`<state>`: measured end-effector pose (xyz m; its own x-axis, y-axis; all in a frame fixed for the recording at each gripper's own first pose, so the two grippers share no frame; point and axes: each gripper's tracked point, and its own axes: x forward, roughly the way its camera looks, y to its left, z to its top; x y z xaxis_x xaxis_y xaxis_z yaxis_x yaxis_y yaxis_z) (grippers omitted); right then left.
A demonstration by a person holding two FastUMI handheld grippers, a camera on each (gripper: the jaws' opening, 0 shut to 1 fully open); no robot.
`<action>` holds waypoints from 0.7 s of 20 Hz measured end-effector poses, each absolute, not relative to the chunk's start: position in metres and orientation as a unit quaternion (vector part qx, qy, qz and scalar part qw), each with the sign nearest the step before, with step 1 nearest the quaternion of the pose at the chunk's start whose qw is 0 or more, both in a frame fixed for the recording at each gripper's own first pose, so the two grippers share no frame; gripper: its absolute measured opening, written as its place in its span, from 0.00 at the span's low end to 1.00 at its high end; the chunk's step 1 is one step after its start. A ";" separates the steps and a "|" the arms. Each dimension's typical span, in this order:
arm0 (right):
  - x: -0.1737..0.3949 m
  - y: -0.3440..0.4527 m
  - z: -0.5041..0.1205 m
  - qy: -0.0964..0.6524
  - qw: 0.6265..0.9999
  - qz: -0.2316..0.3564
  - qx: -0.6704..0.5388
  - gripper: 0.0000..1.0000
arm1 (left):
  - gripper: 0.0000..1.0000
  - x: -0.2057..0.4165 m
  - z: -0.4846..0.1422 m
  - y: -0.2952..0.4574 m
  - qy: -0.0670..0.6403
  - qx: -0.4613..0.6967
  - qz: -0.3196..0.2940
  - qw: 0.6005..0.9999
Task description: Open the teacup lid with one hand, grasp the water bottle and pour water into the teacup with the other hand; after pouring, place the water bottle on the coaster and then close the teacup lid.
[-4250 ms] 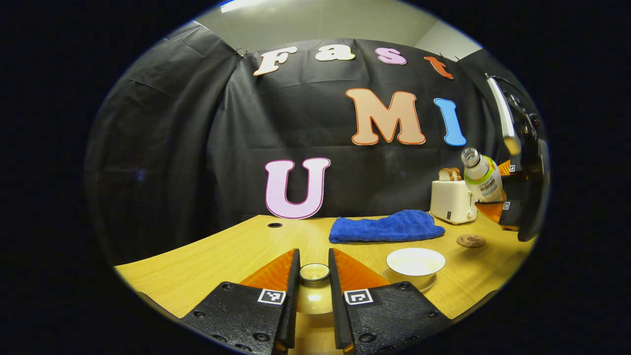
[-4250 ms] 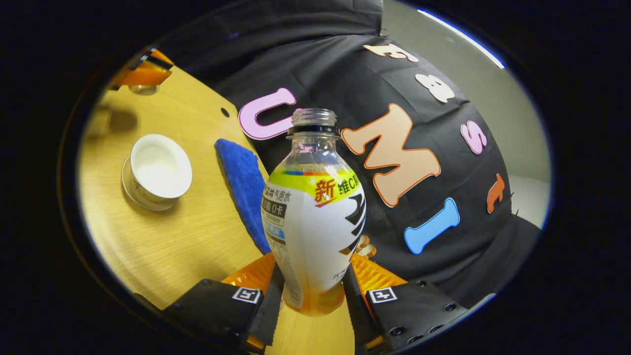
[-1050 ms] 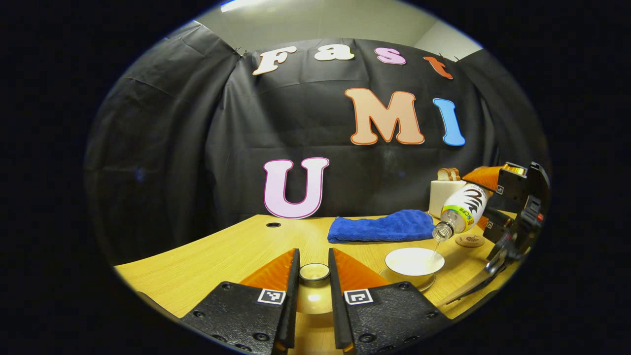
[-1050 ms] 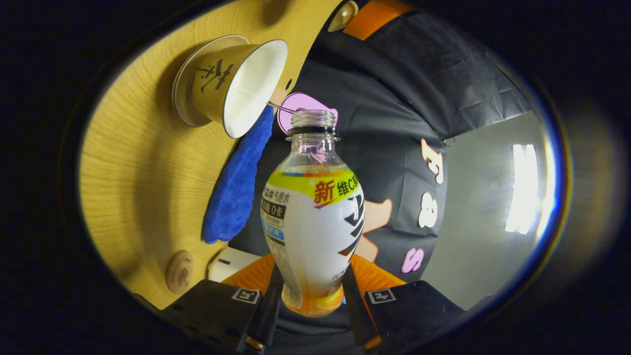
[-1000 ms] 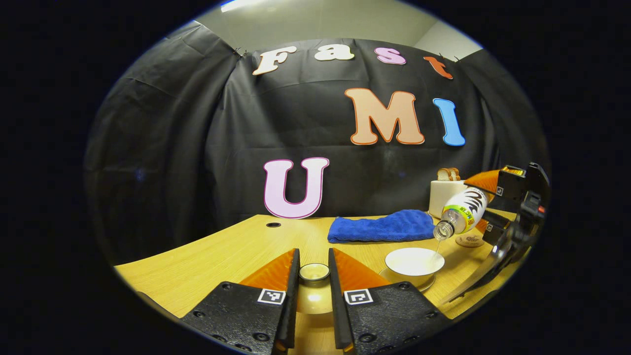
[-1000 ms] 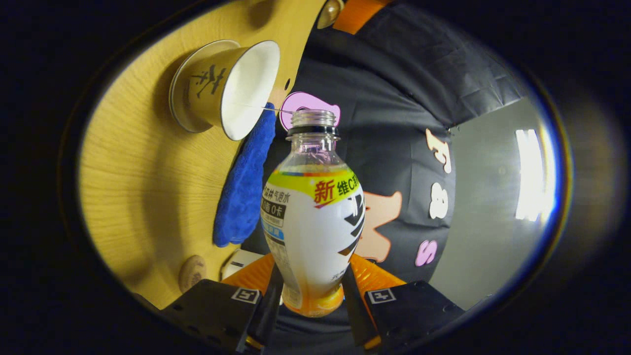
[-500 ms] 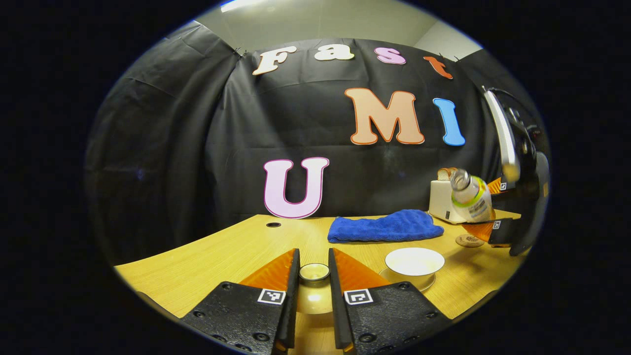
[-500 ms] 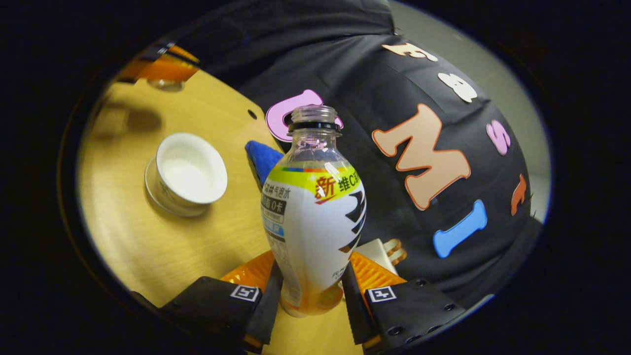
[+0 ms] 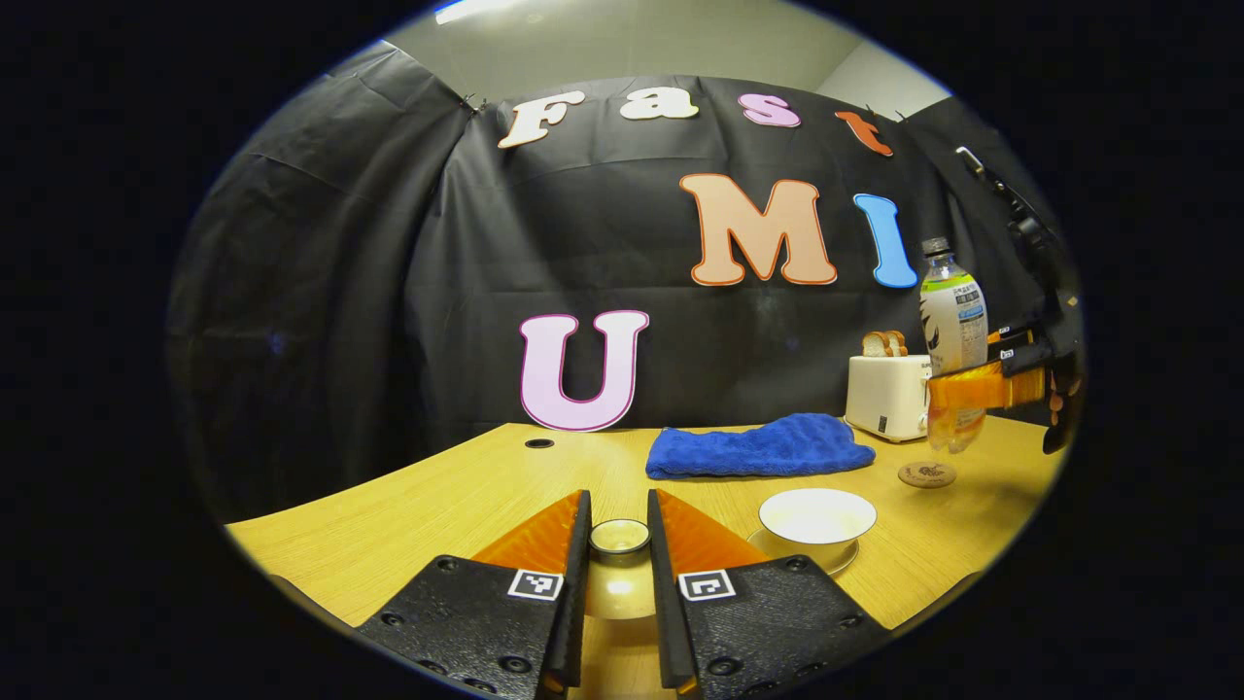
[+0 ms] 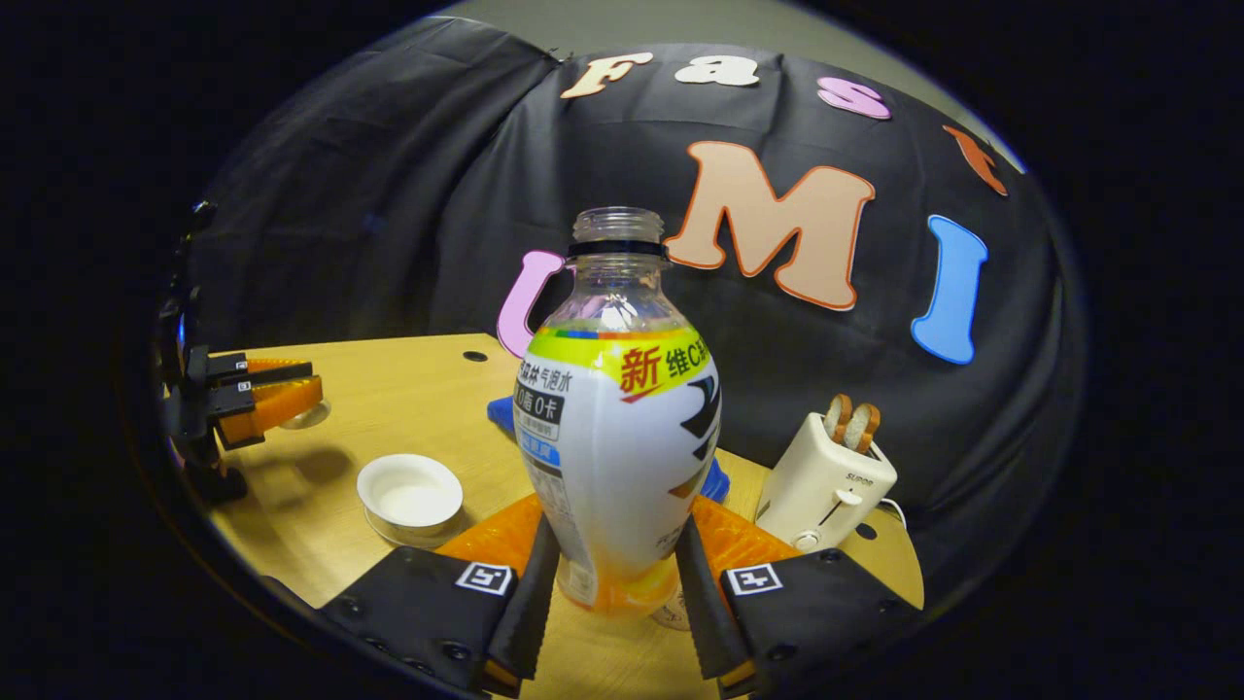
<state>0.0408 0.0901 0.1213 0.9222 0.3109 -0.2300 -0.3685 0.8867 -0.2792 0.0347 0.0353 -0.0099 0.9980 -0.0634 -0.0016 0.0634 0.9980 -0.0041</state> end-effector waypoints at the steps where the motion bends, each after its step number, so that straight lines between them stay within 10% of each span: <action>1: 0.042 0.085 0.118 0.090 0.970 0.169 -0.148 0.63 | 0.29 0.035 -0.011 0.035 0.001 -0.002 -0.032 0.999; 14: 0.080 0.044 0.083 0.099 0.987 0.116 -0.042 0.65 | 0.29 0.036 -0.011 0.036 0.001 -0.002 -0.030 1.000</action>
<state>0.0803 0.0444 0.0827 0.9535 0.2206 -0.2055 -0.2371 0.9696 -0.0595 0.0361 0.0356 -0.0111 0.9982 -0.0606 -0.0011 0.0606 0.9982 -0.0044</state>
